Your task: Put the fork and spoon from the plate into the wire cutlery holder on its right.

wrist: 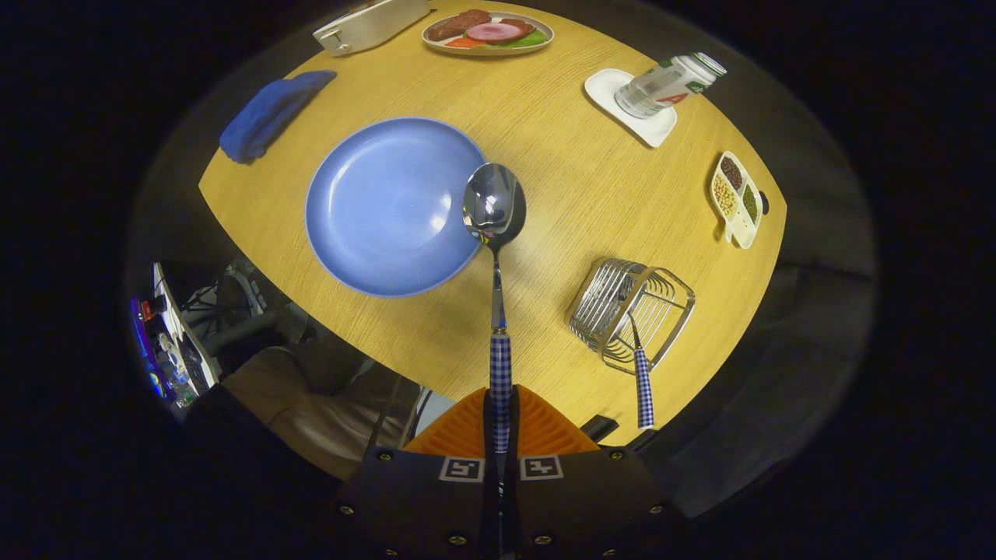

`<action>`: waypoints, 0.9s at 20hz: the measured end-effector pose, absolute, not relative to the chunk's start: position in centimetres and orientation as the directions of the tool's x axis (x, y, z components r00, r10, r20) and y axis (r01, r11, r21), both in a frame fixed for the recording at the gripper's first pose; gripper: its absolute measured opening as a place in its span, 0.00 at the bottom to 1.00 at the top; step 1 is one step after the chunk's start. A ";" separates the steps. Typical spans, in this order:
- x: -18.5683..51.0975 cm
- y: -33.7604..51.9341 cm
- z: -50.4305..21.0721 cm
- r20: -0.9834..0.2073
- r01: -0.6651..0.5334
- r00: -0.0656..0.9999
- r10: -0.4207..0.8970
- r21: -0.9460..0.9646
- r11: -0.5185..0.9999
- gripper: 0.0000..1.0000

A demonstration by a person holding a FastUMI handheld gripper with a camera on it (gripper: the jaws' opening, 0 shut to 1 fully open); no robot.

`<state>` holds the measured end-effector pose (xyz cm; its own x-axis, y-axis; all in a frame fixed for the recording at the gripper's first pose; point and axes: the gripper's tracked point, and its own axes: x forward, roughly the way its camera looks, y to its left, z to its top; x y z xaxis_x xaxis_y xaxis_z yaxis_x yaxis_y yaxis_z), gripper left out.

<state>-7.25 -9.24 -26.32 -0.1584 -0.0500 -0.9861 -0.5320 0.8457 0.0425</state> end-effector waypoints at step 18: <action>-8.2 -17.8 -23.8 -0.971 -0.444 -0.223 -0.090 0.019 0.896 0.02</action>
<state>-8.22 -17.78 -23.85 -0.2228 -0.0899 -0.9707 -0.4439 0.8959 0.0190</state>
